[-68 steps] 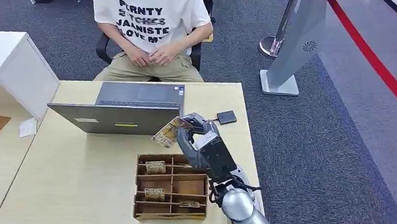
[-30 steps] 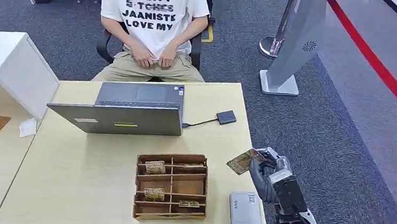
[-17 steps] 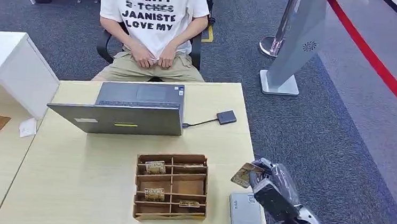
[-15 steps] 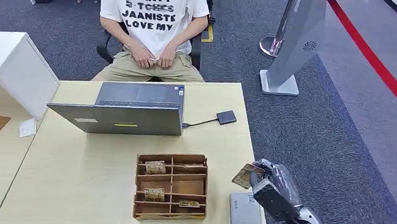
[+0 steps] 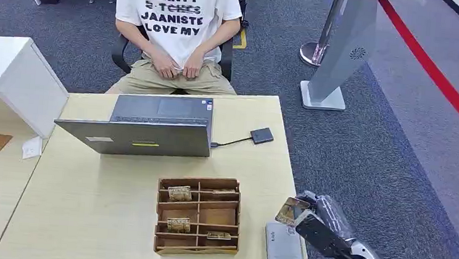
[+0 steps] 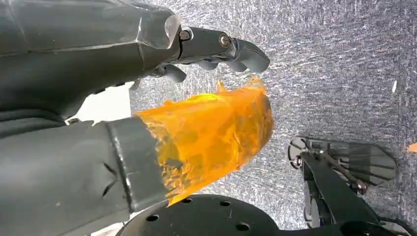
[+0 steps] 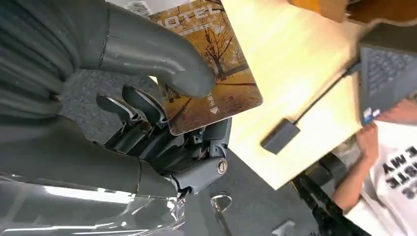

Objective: Pass the card to the sensor for recognition and then transmit it.

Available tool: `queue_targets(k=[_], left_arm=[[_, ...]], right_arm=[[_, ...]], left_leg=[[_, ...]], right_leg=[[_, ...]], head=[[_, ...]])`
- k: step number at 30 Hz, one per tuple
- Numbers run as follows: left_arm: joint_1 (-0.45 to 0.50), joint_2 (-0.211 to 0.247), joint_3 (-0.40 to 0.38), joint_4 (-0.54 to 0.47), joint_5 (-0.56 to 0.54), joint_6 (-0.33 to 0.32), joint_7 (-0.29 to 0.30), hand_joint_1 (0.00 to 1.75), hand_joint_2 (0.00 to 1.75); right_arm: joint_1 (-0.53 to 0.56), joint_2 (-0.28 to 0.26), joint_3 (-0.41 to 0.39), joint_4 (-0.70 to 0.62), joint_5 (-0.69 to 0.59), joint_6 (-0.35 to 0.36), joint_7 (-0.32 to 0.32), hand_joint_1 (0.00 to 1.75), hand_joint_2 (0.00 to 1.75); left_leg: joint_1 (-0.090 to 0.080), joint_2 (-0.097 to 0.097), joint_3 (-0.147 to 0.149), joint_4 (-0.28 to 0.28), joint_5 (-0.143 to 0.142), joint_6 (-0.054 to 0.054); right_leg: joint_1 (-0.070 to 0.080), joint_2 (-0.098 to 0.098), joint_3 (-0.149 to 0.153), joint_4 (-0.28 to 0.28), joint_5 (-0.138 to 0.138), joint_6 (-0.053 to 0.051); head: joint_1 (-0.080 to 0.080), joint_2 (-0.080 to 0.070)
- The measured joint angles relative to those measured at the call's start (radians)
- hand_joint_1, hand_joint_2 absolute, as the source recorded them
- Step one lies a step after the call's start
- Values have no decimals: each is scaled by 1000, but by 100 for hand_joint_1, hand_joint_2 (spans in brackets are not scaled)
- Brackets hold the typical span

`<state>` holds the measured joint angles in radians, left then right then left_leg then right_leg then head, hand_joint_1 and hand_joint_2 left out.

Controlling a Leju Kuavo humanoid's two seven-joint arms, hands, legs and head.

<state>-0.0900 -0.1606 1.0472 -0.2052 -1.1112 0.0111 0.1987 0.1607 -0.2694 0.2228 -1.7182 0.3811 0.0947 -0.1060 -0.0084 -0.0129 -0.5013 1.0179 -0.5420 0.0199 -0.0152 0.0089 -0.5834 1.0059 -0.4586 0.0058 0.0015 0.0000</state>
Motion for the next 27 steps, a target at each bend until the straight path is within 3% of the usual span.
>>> queue_targets(k=[14,27], left_arm=[[0,3,1,0,-3,0,0,0,0],[0,3,1,0,-8,1,2,0,0]], right_arm=[[4,-55,5,44,-1,51,1,175,175],[-7,-71,75,66,-5,69,2,175,175]], left_leg=[[0,0,0,0,0,0],[0,0,0,0,0,1]], right_leg=[[0,0,0,0,0,0],[0,0,0,0,0,0]], head=[[0,0],[0,0]])
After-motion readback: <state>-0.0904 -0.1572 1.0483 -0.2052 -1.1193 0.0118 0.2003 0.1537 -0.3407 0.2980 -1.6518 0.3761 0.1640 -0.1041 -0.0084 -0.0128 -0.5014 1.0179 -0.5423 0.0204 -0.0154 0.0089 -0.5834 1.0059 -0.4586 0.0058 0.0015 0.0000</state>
